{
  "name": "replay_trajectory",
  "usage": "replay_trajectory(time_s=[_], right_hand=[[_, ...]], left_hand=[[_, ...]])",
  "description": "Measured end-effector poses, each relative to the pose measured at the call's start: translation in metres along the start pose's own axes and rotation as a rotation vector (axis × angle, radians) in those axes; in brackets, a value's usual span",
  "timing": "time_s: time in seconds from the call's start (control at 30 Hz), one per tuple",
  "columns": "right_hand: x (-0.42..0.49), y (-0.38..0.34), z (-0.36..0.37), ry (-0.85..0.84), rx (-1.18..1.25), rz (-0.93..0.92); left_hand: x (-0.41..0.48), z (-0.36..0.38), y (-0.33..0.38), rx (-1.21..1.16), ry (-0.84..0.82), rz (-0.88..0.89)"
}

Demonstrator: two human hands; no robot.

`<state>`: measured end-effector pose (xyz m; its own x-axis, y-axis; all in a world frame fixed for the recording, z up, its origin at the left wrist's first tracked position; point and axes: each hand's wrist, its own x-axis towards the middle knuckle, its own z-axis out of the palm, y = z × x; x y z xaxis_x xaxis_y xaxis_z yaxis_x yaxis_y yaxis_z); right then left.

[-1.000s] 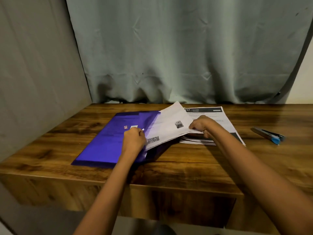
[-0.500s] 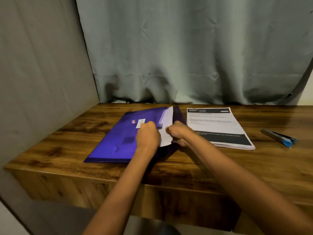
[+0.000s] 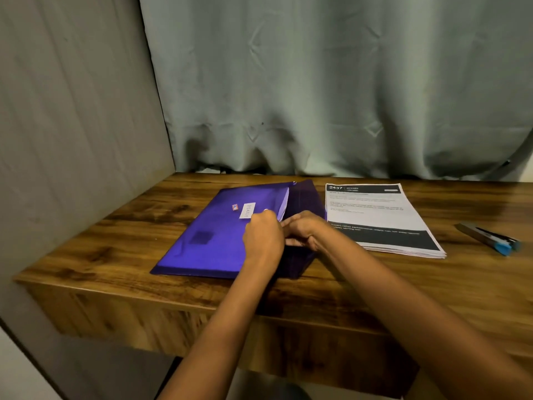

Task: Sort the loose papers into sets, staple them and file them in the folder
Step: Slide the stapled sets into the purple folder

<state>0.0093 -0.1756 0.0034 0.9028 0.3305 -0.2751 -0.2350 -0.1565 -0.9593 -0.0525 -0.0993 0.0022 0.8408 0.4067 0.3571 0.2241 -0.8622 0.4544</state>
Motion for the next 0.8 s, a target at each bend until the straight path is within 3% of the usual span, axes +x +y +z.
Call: replay_trajectory(time_s=[0.3, 0.43, 0.63, 0.73, 0.8], right_hand=[[0.008, 0.007, 0.003, -0.023, -0.142, -0.126], [0.011, 0.01, -0.007, -0.01, -0.085, -0.111], [0.011, 0.008, -0.043, 0.158, -0.178, -0.215], [0.001, 0.001, -0.078, 0.322, -0.257, -0.3], [-0.008, -0.006, -0.103, 0.389, -0.141, -0.353]], left_hand=[[-0.002, 0.003, -0.003, -0.018, -0.016, 0.012], [-0.006, 0.008, -0.003, 0.02, -0.064, -0.001], [-0.014, 0.021, -0.006, 0.142, -0.094, 0.044], [-0.013, 0.024, -0.007, 0.139, -0.084, 0.055], [-0.01, 0.024, -0.008, 0.13, -0.071, 0.078]])
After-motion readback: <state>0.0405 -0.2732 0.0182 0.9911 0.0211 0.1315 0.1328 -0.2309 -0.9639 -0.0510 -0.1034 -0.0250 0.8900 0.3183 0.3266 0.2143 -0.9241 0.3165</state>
